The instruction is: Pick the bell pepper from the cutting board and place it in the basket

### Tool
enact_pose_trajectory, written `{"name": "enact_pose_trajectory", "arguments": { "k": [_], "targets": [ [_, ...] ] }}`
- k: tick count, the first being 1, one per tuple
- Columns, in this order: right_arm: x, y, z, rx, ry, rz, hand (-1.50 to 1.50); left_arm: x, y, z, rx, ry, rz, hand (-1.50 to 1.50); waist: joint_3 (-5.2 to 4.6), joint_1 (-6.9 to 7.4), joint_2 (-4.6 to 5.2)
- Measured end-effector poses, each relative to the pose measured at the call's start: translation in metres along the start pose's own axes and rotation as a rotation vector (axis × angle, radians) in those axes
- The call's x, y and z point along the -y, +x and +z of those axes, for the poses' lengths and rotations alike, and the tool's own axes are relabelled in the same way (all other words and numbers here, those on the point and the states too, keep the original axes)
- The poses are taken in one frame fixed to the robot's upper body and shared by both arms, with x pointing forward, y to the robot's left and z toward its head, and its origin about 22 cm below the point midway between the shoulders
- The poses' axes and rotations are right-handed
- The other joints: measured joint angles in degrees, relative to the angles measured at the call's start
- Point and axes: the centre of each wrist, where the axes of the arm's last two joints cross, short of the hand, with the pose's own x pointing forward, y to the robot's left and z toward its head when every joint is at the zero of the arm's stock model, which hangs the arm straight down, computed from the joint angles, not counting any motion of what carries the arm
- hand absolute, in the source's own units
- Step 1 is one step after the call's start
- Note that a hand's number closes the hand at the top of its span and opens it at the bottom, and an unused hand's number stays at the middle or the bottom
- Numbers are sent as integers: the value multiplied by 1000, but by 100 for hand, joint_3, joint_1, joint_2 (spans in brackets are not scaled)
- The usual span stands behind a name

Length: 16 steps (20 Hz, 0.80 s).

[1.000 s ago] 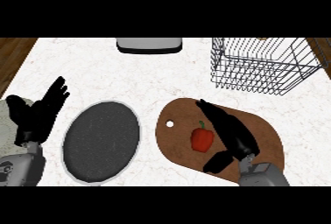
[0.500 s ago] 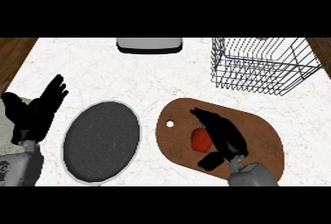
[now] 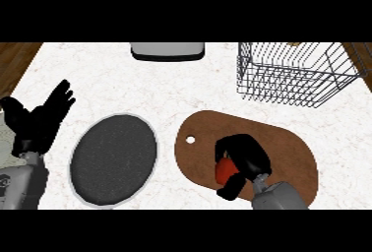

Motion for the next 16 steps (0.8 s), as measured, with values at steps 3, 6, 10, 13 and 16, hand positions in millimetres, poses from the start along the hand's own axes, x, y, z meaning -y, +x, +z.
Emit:
{"name": "enact_pose_trajectory", "arguments": {
  "k": [3,6,10,13,16],
  "targets": [
    [-5,13,2,15,5,7,150,6,-1,-3,5,-2,-5,0,5,-3,8],
    [-22,45,8,40,-7,11,150,6,-10,-1,5,-6,-3,0,2,15,6],
    [-59,88,26,72,1,4,150,5,-8,0,5,-4,0,0,16,50,19],
    [-75,112,40,90,5,-20,150,5,-7,1,2,0,-2,0,20,53,26],
    [-73,123,51,126,-17,-136,150,7,-6,0,3,-1,-4,0,23,49,32]
  ]
}}
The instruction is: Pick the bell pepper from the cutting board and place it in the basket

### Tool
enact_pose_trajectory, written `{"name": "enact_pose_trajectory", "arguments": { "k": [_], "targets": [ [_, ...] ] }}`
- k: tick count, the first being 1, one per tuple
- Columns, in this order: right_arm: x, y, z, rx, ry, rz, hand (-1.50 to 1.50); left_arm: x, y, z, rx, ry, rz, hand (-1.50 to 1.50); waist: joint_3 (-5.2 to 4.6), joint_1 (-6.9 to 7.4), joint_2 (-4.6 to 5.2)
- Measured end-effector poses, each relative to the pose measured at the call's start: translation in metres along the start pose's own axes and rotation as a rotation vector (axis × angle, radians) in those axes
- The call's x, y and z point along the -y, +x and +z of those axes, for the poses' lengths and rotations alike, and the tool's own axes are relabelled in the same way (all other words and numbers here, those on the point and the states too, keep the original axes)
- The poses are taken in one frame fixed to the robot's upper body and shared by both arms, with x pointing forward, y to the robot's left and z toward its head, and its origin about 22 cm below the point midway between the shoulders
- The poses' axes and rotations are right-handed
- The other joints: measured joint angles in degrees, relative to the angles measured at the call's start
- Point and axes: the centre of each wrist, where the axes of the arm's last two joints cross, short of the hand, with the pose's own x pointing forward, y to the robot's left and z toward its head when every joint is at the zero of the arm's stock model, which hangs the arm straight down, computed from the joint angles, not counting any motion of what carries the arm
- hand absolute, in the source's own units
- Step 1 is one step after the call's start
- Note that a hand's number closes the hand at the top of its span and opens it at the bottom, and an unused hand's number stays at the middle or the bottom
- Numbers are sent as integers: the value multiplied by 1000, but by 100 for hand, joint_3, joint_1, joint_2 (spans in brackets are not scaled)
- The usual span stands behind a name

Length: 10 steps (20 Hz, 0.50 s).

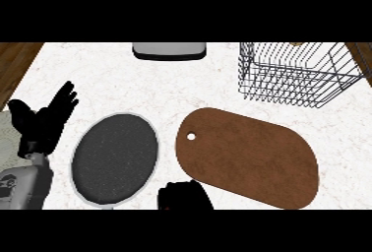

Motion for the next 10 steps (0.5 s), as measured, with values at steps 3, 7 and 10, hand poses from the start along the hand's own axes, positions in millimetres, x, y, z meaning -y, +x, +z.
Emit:
{"name": "enact_pose_trajectory", "arguments": {
  "k": [3,7,10],
  "targets": [
    [6,15,13,88,-81,-141,150,0,-2,2,1,-3,4,0,3,-1,-2],
    [15,32,26,192,-220,-223,150,0,0,3,-2,-2,1,0,2,-20,-20],
    [20,32,25,197,-315,-182,150,-2,0,5,-4,-4,2,0,-1,-53,-30]
  ]
}}
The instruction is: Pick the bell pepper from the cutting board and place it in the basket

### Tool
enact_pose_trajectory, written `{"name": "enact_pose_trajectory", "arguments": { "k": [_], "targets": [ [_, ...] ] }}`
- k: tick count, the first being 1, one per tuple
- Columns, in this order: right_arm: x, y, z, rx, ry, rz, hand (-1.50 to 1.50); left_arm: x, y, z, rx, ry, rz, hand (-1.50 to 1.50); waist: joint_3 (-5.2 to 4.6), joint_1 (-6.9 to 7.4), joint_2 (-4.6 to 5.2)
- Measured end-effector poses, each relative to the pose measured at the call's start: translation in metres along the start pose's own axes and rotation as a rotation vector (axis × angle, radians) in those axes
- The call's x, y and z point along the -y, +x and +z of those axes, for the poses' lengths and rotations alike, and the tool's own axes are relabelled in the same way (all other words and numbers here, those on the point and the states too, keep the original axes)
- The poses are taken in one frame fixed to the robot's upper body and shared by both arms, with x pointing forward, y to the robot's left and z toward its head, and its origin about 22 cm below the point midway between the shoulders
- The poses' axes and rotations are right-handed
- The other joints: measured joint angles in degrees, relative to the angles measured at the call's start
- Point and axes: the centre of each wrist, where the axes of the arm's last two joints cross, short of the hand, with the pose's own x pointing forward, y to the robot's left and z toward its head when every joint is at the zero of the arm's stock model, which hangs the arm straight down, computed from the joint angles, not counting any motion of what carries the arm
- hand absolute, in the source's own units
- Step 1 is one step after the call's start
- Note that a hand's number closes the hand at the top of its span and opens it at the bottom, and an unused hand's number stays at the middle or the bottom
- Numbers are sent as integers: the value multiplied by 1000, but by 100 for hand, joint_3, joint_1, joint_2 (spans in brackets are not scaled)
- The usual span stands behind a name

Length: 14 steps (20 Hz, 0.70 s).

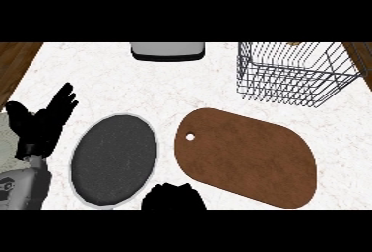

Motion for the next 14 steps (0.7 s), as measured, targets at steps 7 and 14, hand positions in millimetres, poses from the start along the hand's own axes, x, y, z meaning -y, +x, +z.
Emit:
{"name": "enact_pose_trajectory", "arguments": {
  "k": [7,14],
  "targets": [
    [54,36,-12,-4,-185,29,150,-8,-1,3,-5,11,-4,0,-7,-22,-6],
    [124,73,-39,-17,-324,5,150,1,-2,2,6,2,-2,0,-7,28,14]
  ]
}}
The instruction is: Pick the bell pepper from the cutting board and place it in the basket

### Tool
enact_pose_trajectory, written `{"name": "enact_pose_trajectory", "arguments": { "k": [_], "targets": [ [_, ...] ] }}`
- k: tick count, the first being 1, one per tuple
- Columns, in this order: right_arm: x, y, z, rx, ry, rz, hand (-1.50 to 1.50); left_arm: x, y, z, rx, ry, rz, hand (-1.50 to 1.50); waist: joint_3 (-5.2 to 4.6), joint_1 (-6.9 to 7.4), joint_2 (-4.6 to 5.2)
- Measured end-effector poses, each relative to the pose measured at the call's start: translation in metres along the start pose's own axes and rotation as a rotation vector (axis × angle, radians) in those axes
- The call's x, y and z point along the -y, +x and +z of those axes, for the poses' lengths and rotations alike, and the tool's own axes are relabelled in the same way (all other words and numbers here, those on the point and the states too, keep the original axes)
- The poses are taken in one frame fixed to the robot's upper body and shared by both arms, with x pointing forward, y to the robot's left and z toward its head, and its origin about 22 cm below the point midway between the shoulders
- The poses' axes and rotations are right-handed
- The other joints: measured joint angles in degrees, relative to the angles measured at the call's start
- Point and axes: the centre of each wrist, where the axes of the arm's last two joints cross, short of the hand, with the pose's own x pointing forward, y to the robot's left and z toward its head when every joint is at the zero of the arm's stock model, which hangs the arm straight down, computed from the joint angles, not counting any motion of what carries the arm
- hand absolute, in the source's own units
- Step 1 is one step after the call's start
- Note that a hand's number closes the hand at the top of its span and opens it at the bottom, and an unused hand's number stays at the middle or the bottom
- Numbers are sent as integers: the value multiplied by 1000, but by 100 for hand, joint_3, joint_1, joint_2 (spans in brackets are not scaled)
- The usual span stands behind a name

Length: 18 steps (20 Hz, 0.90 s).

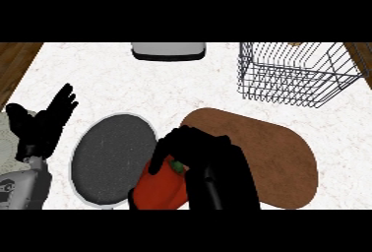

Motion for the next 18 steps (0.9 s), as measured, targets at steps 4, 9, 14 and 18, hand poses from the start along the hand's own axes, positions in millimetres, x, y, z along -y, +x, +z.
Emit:
{"name": "enact_pose_trajectory", "arguments": {
  "k": [4,9,14,18],
  "targets": [
    [22,13,-35,-6,-79,1,150,4,8,-1,1,-8,-2,0,2,20,6],
    [37,16,-79,-63,-156,37,150,1,-1,-3,-3,-3,-3,0,1,14,17],
    [53,-4,-112,-146,-231,140,150,-1,3,-5,-4,-4,0,0,3,3,18],
    [67,-31,-135,-199,-264,186,150,-3,8,-3,1,-3,2,0,5,12,20]
  ]
}}
